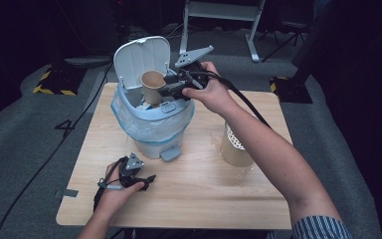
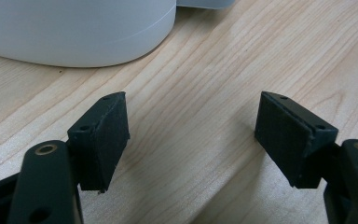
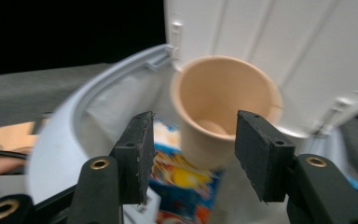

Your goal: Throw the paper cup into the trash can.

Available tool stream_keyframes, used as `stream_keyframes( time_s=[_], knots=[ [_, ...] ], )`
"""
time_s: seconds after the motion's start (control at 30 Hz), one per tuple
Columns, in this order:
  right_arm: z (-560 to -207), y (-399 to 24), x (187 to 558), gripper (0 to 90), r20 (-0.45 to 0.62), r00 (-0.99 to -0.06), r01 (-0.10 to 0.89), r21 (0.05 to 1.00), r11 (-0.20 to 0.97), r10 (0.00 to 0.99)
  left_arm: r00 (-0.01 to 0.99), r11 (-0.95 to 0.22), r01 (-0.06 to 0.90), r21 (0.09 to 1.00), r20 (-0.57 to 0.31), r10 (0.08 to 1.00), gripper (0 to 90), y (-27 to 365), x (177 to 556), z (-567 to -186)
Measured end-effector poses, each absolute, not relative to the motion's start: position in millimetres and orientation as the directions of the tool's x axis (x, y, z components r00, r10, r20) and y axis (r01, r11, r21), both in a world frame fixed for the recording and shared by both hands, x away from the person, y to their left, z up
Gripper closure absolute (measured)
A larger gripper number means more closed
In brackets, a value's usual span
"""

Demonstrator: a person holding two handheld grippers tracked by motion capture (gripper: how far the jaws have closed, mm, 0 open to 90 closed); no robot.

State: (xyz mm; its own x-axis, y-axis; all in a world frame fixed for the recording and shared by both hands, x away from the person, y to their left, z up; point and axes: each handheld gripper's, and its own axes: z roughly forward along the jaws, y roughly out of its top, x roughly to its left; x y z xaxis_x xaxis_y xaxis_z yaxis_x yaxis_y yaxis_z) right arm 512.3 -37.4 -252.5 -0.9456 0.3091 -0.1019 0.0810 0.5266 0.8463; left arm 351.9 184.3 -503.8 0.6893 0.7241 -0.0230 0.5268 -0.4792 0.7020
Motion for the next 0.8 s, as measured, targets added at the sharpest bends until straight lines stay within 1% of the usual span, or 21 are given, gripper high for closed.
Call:
stream_keyframes(
  time_s=[0.07, 0.27, 0.4, 0.5, 0.8],
  knots=[
    [-250.3, -42.4, 512.6, 47.4, -0.123, -0.938, 0.074, 0.841, 0.536, 0.323, 0.689, -0.479, 0.527, 0.702, -0.024, 0.724, 26.0, 184.3, 352.0, -503.8],
    [-244.1, -66.1, 511.4, 45.3, -0.133, -0.929, 0.076, 0.845, 0.529, 0.346, 0.689, -0.479, 0.527, 0.702, -0.024, 0.724, 26.0, 184.3, 352.0, -503.7],
    [-240.3, -89.3, 507.0, 44.4, -0.131, -0.921, 0.086, 0.851, 0.519, 0.367, 0.691, -0.482, 0.525, 0.701, -0.020, 0.723, 26.0, 184.5, 352.2, -503.6],
    [-236.5, -108.6, 500.3, 40.9, -0.134, -0.914, 0.091, 0.851, 0.517, 0.382, 0.691, -0.480, 0.526, 0.702, -0.024, 0.723, 26.0, 185.3, 352.0, -503.6],
    [-227.4, -169.1, 479.7, 31.2, -0.101, -0.894, 0.134, 0.869, 0.476, 0.437, 0.692, -0.478, 0.525, 0.704, -0.027, 0.721, 26.1, 196.8, 349.6, -503.8]
  ],
)
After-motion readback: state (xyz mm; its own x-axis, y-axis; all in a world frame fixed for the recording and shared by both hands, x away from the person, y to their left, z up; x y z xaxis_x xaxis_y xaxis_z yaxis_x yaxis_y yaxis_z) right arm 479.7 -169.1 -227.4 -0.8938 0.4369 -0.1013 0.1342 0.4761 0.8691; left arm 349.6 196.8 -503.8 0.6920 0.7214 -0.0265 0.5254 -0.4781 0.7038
